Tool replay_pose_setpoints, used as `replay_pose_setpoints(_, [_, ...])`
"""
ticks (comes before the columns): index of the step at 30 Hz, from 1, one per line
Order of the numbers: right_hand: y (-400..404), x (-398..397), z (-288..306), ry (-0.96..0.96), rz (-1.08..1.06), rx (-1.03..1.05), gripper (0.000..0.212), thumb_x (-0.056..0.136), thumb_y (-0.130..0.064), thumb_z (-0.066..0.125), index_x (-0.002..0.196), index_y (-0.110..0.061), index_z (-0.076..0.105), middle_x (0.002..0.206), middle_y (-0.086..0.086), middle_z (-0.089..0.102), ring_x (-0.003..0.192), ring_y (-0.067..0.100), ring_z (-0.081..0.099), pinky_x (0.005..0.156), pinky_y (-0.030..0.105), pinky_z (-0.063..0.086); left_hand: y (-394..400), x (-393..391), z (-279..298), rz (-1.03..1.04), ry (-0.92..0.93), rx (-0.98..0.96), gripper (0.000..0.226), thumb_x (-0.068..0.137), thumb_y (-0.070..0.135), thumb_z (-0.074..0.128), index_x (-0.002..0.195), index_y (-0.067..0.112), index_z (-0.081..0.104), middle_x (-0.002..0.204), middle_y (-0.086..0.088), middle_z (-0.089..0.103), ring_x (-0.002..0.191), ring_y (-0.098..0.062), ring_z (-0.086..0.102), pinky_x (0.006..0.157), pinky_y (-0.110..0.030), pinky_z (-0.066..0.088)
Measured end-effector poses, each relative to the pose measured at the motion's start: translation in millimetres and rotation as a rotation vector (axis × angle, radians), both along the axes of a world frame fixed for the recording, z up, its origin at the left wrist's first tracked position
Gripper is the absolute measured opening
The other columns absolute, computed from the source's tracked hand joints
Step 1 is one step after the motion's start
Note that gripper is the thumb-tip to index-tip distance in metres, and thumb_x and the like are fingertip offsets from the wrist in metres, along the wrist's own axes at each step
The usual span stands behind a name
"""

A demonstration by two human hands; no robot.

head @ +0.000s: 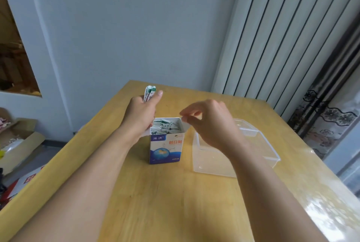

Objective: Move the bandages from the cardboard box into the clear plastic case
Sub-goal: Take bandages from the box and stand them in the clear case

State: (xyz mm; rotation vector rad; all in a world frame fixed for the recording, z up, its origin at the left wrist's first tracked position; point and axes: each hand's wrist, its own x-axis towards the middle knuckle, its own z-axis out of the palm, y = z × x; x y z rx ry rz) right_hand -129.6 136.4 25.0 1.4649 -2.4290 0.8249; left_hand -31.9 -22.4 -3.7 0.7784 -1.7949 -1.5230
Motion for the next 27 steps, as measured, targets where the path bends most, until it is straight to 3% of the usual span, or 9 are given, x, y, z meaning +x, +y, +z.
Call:
replay_pose_setpoints(4, [-40, 1, -6, 0.309, 0.02, 0.414, 0.023, 0.094, -0.032, 0.067, 0.116, -0.031, 0.075, 0.108, -0.008, 0.074, 0.095, 0.017, 0.061, 0.085, 0.031, 0.046, -1, -8, -11, 0.11, 0.062, 0.043, 0.045, 0.094, 0.051, 0.062, 0.067, 0.022, 0.041, 0.063, -0.002, 0.037, 0.061, -0.02, 0.037, 0.063, -0.037, 0.034])
replay_pose_setpoints(9, [-64, -6, -3, 0.271, -0.023, 0.635, 0.028, 0.092, -0.018, 0.066, 0.118, -0.023, 0.072, 0.104, 0.002, 0.069, 0.086, 0.021, 0.06, 0.056, 0.029, 0.044, -2, -12, -15, 0.102, 0.076, 0.046, 0.049, 0.095, 0.046, 0.063, 0.061, 0.022, 0.038, 0.057, 0.001, 0.036, 0.061, -0.021, 0.039, 0.062, -0.036, 0.034])
replay_pose_setpoints(13, [-64, -5, -7, 0.293, -0.043, 0.578, 0.019, 0.094, -0.02, 0.066, 0.111, -0.018, 0.074, 0.093, 0.003, 0.063, 0.076, 0.021, 0.058, 0.056, 0.029, 0.043, -3, -12, -16, 0.083, 0.033, 0.029, 0.048, 0.098, 0.044, 0.059, 0.062, 0.02, 0.039, 0.058, 0.0, 0.039, 0.06, -0.021, 0.039, 0.064, -0.035, 0.033])
replay_pose_setpoints(16, [-58, -4, -10, 0.278, -0.022, 0.53, 0.018, 0.095, -0.024, 0.066, 0.108, -0.019, 0.077, 0.099, 0.003, 0.07, 0.081, 0.02, 0.06, 0.055, 0.025, 0.04, -4, -11, -16, 0.078, -0.024, -0.054, 0.045, 0.1, 0.047, 0.054, 0.068, 0.016, 0.046, 0.064, -0.006, 0.047, 0.061, -0.023, 0.044, 0.062, -0.035, 0.036])
replay_pose_setpoints(19, [-51, -5, -11, 0.203, -0.016, 0.469, 0.019, 0.093, -0.019, 0.066, 0.105, -0.025, 0.079, 0.101, 0.001, 0.075, 0.084, 0.02, 0.065, 0.059, 0.029, 0.051, -2, -9, -15, 0.082, -0.082, -0.182, 0.053, 0.102, 0.047, 0.049, 0.069, 0.005, 0.056, 0.066, -0.012, 0.065, 0.065, -0.033, 0.062, 0.068, -0.04, 0.05])
replay_pose_setpoints(22, [-43, -7, -9, 0.16, -0.029, 0.391, 0.017, 0.091, -0.016, 0.068, 0.098, -0.025, 0.08, 0.098, -0.001, 0.077, 0.086, 0.02, 0.068, 0.07, 0.037, 0.059, -1, -9, -14, 0.082, -0.11, -0.269, 0.052, 0.102, 0.045, 0.051, 0.067, 0.009, 0.063, 0.064, -0.003, 0.07, 0.07, -0.025, 0.071, 0.077, -0.042, 0.056])
replay_pose_setpoints(27, [-36, -10, -8, 0.161, -0.034, 0.328, 0.017, 0.095, -0.017, 0.064, 0.102, -0.021, 0.079, 0.096, 0.0, 0.078, 0.083, 0.02, 0.068, 0.069, 0.038, 0.059, 3, -10, -13, 0.036, -0.202, -0.383, 0.049, 0.103, 0.049, 0.046, 0.075, 0.014, 0.066, 0.066, 0.006, 0.071, 0.068, -0.018, 0.067, 0.064, -0.034, 0.052])
